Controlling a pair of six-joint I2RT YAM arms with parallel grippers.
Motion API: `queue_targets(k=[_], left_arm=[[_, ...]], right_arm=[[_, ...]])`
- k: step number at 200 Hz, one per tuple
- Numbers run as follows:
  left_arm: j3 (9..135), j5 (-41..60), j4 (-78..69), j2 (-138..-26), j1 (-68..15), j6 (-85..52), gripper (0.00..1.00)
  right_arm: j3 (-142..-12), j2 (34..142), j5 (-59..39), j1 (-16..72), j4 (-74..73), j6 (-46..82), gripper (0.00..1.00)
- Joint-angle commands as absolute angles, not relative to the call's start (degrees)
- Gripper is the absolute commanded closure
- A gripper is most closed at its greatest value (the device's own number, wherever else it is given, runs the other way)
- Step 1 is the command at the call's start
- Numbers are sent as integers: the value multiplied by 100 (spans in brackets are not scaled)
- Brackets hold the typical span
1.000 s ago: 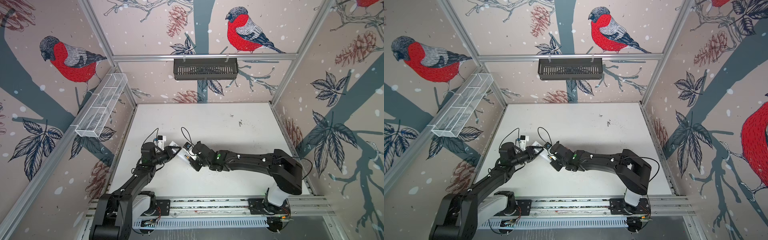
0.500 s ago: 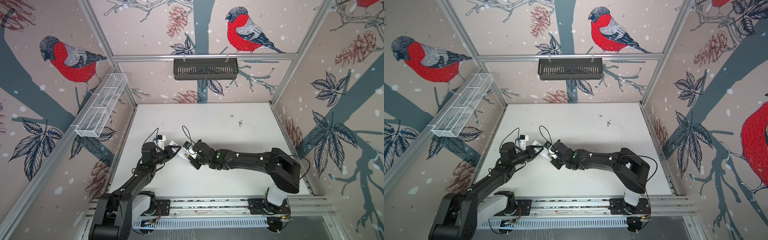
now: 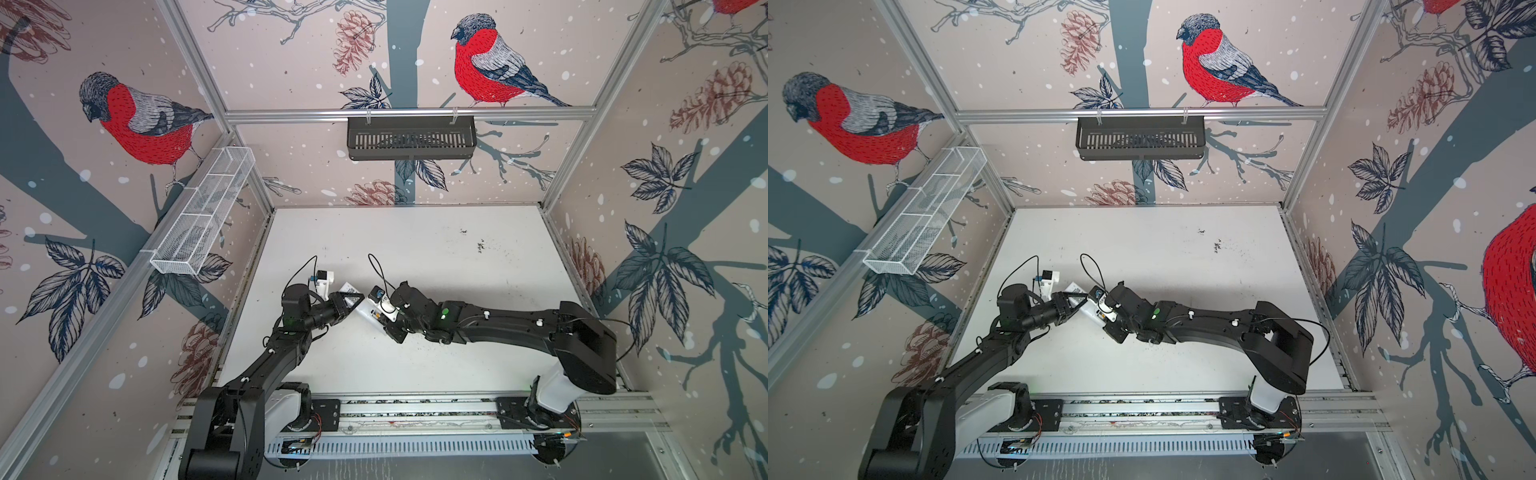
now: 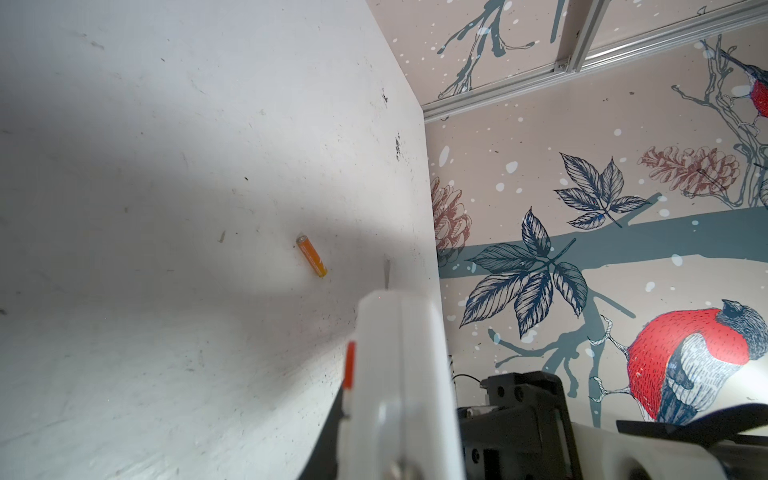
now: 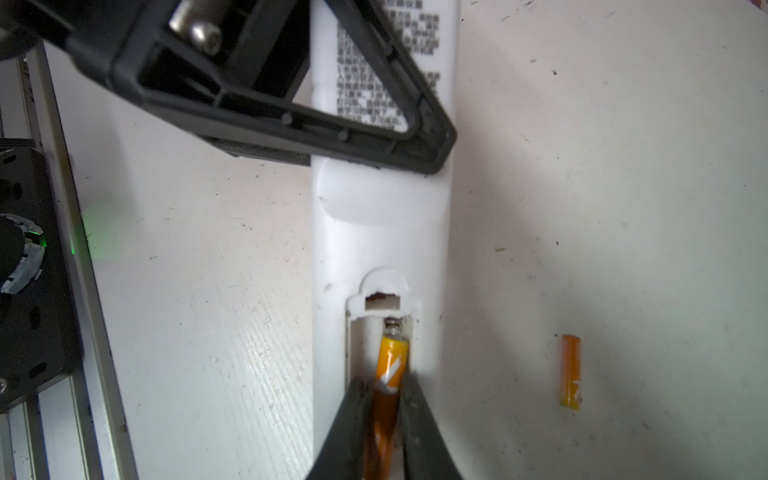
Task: Load the batteries into the remote control
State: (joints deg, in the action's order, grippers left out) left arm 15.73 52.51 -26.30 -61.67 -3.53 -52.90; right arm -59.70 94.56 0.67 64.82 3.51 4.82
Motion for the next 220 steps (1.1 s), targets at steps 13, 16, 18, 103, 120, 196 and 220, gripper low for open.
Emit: queue_targets(k=[13, 16, 18, 103, 120, 196, 220], left_arm=[[1563, 5878, -3142, -6212, -332, -5540, 100], [1558, 5884, -3165, -6210, -326, -5550, 100], [1561, 5888, -3175, -6217, -325, -5560, 100], [1546, 5894, -3245, -6290, -254, -5572, 100], [1546, 5876, -3245, -6297, -222, -5568, 100], [1546, 5844, -3172, -6241, -180, -5537, 100], [1546, 5862, -3181, -6224, -176, -5537, 100]], right_arm=[[-5935, 9277, 329, 6509, 581, 691, 77], [-5933, 9261, 329, 6508, 592, 701, 77], [-5935, 9250, 339, 6507, 603, 702, 77], [-6003, 8838, -109, 6550, 946, 686, 69], [-5994, 8769, -215, 6573, 977, 675, 68], [-5839, 8677, -4, 6576, 1059, 756, 78], [-5850, 8770, 102, 6557, 1064, 743, 79]])
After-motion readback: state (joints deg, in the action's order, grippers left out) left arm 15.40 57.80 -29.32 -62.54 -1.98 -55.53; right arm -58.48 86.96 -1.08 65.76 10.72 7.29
